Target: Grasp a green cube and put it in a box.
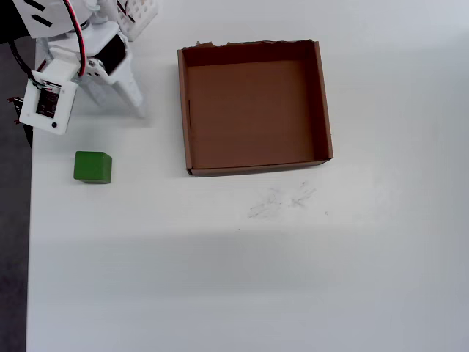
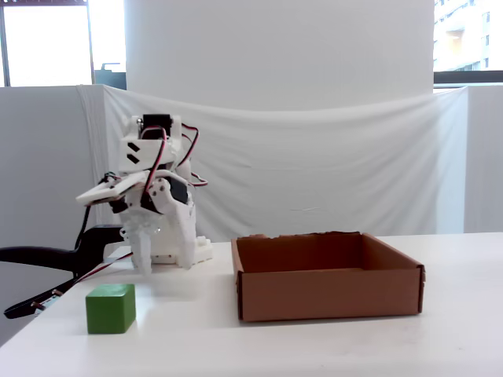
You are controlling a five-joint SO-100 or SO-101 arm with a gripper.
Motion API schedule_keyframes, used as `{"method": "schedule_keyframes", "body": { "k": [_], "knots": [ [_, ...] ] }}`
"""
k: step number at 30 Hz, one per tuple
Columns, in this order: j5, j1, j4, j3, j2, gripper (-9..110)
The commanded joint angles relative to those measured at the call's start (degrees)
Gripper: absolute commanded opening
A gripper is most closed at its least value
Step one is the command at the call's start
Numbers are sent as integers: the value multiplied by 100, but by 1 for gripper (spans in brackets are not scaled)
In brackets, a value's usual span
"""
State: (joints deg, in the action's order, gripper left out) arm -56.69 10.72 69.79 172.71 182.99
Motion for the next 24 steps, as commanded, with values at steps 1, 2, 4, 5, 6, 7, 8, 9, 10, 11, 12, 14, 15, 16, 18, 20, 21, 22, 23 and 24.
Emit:
{"method": "schedule_keyframes", "body": {
  "k": [1, 2, 4, 5, 6, 7, 8, 9, 10, 11, 12, 14, 15, 16, 18, 20, 21, 22, 23, 24],
  "knots": [
    [44, 53, 79, -246, -70, 29],
    [44, 53, 79, -246, -70, 28],
    [44, 53, 79, -246, -70, 25],
    [35, 35, 79, -246, -70, 25],
    [9, 26, 97, -246, -70, 26],
    [-18, 26, 97, -246, -70, 27],
    [-44, 26, 97, -246, -70, 28],
    [-97, 26, 79, -255, -70, 29],
    [-229, 26, 62, -255, -70, 30],
    [-325, 26, 9, -264, -70, 31],
    [-431, 0, -35, -264, -70, 32],
    [-729, -105, 0, -334, -70, 33],
    [-879, -176, 35, -413, -88, 34],
    [-1002, -246, 79, -527, -123, 35],
    [-1160, -360, 167, -835, -211, 35],
    [-1257, -396, 202, -1107, -413, 34],
    [-1362, -404, 193, -1222, -554, 34],
    [-1450, -439, 167, -1336, -712, 34],
    [-1503, -475, 132, -1459, -905, 34],
    [-1529, -510, 79, -1608, -1125, 35]
  ]
}}
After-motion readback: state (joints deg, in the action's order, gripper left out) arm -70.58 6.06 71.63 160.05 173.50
